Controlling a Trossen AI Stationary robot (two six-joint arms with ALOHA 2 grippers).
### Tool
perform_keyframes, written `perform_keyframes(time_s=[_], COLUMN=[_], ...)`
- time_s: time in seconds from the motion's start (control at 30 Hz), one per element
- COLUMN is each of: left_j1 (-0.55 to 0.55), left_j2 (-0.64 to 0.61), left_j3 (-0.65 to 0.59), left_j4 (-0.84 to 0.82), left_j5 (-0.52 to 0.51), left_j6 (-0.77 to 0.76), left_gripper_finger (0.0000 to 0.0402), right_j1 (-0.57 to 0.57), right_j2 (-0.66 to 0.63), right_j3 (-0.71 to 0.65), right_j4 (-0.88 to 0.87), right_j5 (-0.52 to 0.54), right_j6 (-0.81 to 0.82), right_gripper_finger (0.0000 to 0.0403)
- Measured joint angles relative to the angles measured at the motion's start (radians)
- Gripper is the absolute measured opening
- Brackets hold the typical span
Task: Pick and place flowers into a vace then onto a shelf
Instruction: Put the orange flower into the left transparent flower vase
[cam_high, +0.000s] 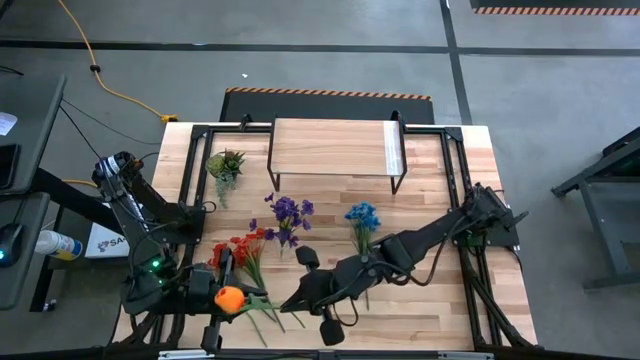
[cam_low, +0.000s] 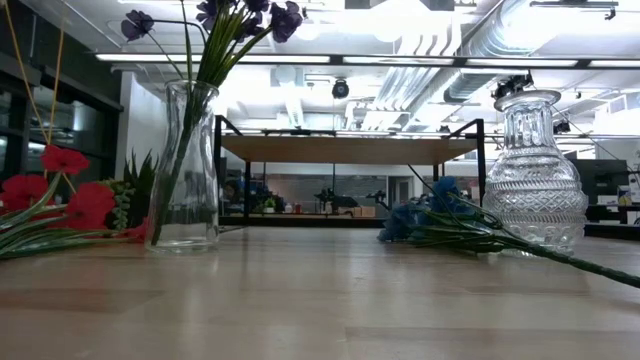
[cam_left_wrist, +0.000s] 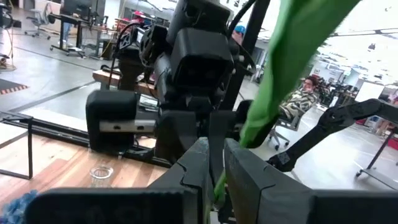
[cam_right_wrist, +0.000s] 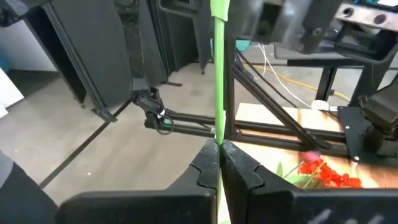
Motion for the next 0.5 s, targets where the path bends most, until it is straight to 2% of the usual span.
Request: perform_keyframes(time_s=[0.5], left_j1=[0.0], left_j2=[0.0], left_j3=[0.0], left_j4=[-0.001], left_j5=[0.033], left_j6=[0.0], left_gripper_finger=[0.0088], right_j1=[-0.04], right_j2=[-0.002], right_j3=[0.0], right_j4=[0.0], right_j5=[-0.022], right_j6=[-0.002], right_gripper_finger=[0.0])
